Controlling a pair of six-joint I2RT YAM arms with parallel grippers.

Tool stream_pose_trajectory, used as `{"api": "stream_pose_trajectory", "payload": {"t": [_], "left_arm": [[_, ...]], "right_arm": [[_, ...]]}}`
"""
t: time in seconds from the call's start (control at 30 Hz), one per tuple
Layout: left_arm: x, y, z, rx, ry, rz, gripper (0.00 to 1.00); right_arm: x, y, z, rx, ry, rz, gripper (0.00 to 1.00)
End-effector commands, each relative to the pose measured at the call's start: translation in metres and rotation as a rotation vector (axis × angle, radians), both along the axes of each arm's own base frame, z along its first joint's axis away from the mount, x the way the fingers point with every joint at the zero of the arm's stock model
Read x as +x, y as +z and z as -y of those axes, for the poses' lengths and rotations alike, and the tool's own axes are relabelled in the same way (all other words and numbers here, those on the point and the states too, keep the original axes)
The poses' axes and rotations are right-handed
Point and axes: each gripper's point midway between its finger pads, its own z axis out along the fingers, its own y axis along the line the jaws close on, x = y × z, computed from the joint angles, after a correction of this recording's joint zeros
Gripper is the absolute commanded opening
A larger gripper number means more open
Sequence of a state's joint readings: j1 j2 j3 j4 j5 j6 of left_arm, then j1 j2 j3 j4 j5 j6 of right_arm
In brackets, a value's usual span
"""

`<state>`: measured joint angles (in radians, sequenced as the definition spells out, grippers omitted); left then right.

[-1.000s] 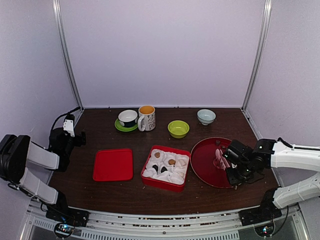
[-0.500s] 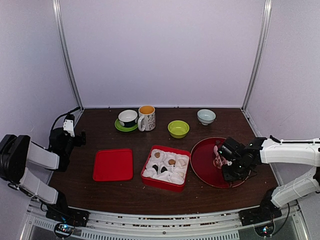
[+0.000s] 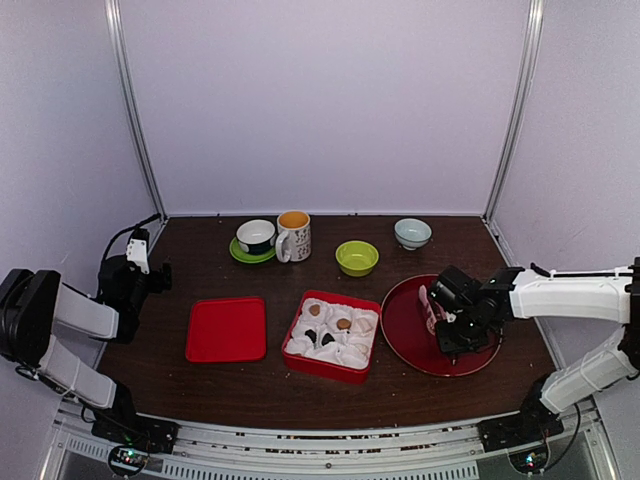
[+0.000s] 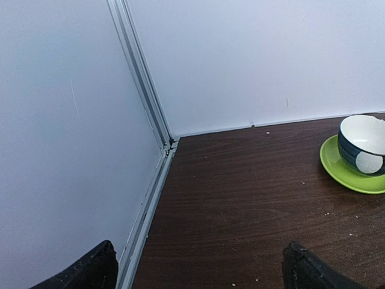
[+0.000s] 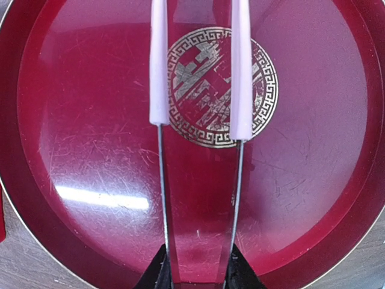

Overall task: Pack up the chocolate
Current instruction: Place the clamp on the plate.

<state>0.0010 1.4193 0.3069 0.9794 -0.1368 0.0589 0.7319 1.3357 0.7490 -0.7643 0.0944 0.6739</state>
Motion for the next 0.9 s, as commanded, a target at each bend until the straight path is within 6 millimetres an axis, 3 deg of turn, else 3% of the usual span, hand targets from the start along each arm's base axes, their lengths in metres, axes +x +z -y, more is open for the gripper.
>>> {"api": "stream_pose_trajectory", "payload": {"t": [0.0, 0.67, 0.87], "left_arm": [[0.004, 0.016, -0.003, -0.003, 0.003, 0.063, 0.98], [0.004, 0.016, -0.002, -0.004, 0.002, 0.063, 0.98], [0.004, 0.016, -0.002, -0.004, 0.002, 0.062, 0.98]], "right_arm": [[0.012, 0.006, -0.002, -0.004, 0.002, 0.036, 0.29], [0.033, 0.002, 0.001, -0.007, -0.036, 0.042, 0.34], [0.04, 0.007, 0.0, -0.005, -0.032, 0.068, 0.49]]}}
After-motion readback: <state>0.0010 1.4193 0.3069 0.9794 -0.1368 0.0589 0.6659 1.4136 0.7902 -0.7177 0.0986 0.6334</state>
